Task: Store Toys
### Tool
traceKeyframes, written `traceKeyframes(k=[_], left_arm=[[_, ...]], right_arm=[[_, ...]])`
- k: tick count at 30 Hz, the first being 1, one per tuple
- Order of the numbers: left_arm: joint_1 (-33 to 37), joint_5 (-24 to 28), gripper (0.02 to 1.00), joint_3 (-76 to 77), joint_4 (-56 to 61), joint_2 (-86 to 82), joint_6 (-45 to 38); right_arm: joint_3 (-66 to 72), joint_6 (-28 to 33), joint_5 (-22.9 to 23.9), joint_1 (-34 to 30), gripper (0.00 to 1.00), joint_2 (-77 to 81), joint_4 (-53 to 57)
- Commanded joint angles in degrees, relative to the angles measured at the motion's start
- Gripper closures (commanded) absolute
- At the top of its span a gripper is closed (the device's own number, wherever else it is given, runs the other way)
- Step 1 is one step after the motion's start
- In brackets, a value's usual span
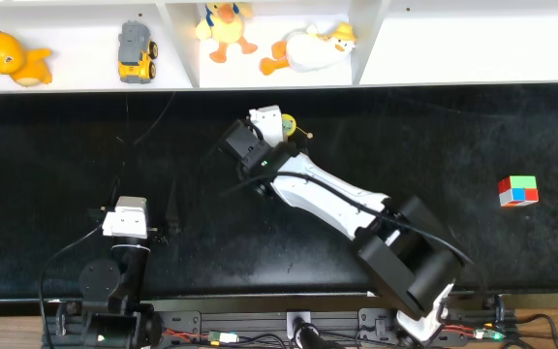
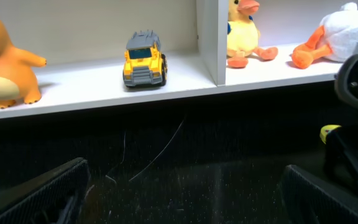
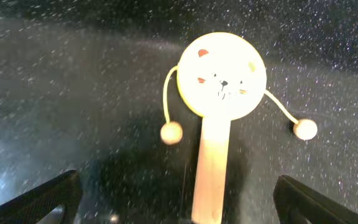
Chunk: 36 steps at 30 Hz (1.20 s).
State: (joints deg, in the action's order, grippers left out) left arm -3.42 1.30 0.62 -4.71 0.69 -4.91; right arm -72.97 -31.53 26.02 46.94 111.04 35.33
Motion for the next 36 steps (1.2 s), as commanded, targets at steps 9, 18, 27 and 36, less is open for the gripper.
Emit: traceKeyframes(k=[9,18,27,36], left_arm=[[-0.42,-0.11,0.020,-0.17,-0.13,-0.50,-0.90],[-0.42,-0.11,0.020,-0.17,-0.13,-0.52,-0.90],[-0.42,-0.11,0.023,-0.17,-0.13,-0.50,-0.90],[-0.42,-0.11,0.020,-0.17,-0.13,-0.52,-0.90]], right_arm=[[-1.44,-3.23,1.92,-3.82,0.023,1.20,-0.26],[-1.42,-3.21,-1.40,-5.51,0.029,1.97,-3.23],[-1.42,-3.17,-5.60,-5.51,0.077,2.12,-1.40],[-1.33,-3.15,-6.08,-5.51,0.189,2.12,2.19]])
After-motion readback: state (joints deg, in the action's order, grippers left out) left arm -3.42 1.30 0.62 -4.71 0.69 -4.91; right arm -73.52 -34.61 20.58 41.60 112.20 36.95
